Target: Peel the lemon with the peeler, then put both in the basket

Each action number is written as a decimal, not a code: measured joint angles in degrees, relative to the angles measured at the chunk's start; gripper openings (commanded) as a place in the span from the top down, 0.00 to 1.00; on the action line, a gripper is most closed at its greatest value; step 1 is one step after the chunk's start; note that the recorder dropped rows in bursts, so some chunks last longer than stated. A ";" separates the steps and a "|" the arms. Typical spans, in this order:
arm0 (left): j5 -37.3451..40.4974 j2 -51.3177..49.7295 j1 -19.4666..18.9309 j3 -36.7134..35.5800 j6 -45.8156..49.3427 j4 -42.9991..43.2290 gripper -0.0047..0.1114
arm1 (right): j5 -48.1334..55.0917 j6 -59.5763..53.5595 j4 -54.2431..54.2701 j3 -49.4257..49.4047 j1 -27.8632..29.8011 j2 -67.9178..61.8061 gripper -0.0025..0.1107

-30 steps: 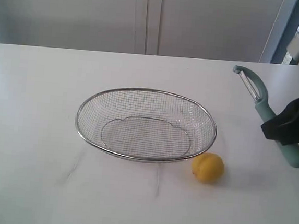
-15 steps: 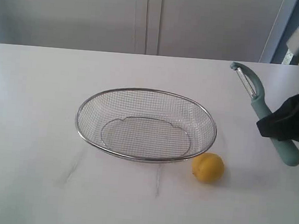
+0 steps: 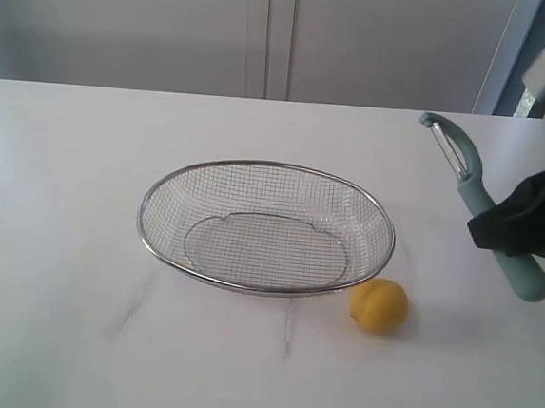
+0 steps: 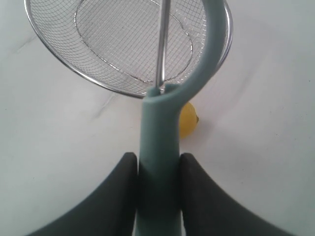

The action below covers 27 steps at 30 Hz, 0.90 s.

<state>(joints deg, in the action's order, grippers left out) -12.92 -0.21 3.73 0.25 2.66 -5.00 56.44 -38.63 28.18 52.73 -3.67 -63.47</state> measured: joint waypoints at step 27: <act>-29.22 0.04 0.00 0.00 -22.44 -0.91 0.96 | -1.30 0.08 0.04 0.00 0.00 0.00 0.98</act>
<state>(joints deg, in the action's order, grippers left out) -42.14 -0.17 3.73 0.25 -19.78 -5.91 55.14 -38.54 28.22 52.73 -3.67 -63.47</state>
